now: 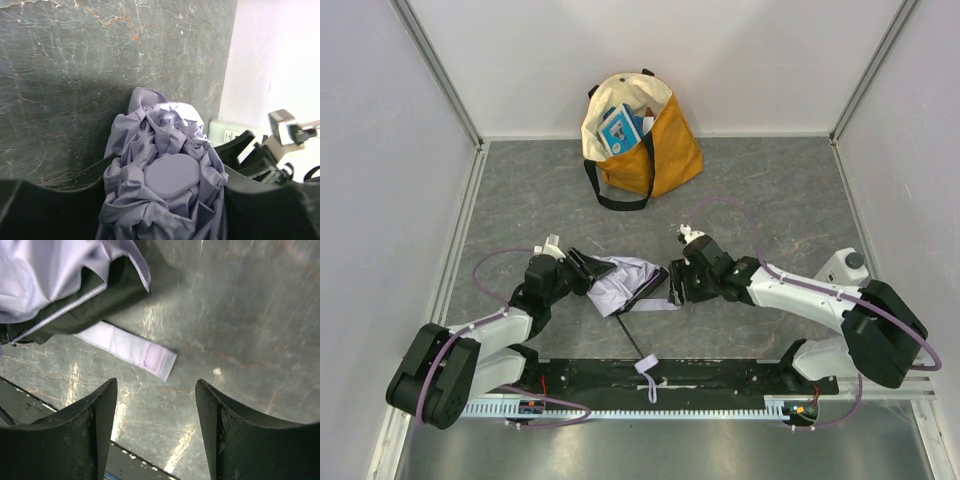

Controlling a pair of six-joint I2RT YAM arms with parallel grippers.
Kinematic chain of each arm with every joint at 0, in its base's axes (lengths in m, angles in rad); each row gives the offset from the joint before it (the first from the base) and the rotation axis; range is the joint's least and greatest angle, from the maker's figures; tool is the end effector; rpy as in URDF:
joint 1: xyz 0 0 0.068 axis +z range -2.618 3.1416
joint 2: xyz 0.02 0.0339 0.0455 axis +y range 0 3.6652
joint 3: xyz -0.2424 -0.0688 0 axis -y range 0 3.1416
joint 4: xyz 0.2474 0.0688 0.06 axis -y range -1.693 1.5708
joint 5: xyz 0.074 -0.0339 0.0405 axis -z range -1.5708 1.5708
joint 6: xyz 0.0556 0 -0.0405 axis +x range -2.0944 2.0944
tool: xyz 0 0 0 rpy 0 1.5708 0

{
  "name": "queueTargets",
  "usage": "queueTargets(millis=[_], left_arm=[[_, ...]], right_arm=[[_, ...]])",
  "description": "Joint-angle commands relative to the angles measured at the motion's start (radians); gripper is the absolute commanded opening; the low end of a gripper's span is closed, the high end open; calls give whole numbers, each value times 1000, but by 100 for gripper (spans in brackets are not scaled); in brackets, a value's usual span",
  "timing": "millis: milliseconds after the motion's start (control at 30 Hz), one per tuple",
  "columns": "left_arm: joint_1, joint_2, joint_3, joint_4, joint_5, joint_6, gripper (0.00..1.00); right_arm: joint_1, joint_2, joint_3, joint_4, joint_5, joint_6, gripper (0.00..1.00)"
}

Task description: Put away the umbrella

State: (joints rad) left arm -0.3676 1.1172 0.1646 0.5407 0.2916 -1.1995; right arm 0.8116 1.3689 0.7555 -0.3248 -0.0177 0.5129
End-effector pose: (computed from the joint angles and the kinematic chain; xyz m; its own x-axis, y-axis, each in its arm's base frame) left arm 0.2020 -0.0949 0.1136 -0.6854 -0.6925 -0.2252 -0.1341 0.4240 -0.8957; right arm 0.1954 0.2073 0.1531 -0.8431 -0.1758 -0.5082 -0.3658 0.8801 0.3026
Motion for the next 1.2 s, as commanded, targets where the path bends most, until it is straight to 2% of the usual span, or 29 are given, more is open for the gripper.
queueTargets(millis=[0, 100, 200, 233, 333, 500, 700, 833, 967, 1167], left_arm=[[6, -3, -11, 145, 50, -14, 2], [7, -7, -19, 162, 52, -18, 2], [6, -7, -19, 174, 61, -20, 2], [6, -8, -19, 179, 66, -18, 2], [7, -13, -23, 188, 73, -20, 2], [7, -26, -48, 223, 92, -29, 2], [7, -39, -106, 310, 106, -54, 2], [9, -25, -123, 381, 116, -66, 2], [9, -36, -125, 383, 116, -69, 2], [10, -48, -131, 372, 129, -51, 2]], right_arm=[[55, -30, -57, 23, 79, 257, 68], [102, 5, -79, 96, 125, 380, 65], [129, 85, -67, 136, 140, 434, 51], [141, 116, -44, 126, 192, 438, 47], [173, 218, 22, 46, 336, 446, 47], [172, 289, 28, 30, 452, 495, 44], [63, 326, -31, 176, 369, 434, 26], [54, 351, -21, 225, 314, 368, 26], [-11, 351, -62, 257, 289, 366, 22], [-68, 371, -53, 289, 251, 299, 23]])
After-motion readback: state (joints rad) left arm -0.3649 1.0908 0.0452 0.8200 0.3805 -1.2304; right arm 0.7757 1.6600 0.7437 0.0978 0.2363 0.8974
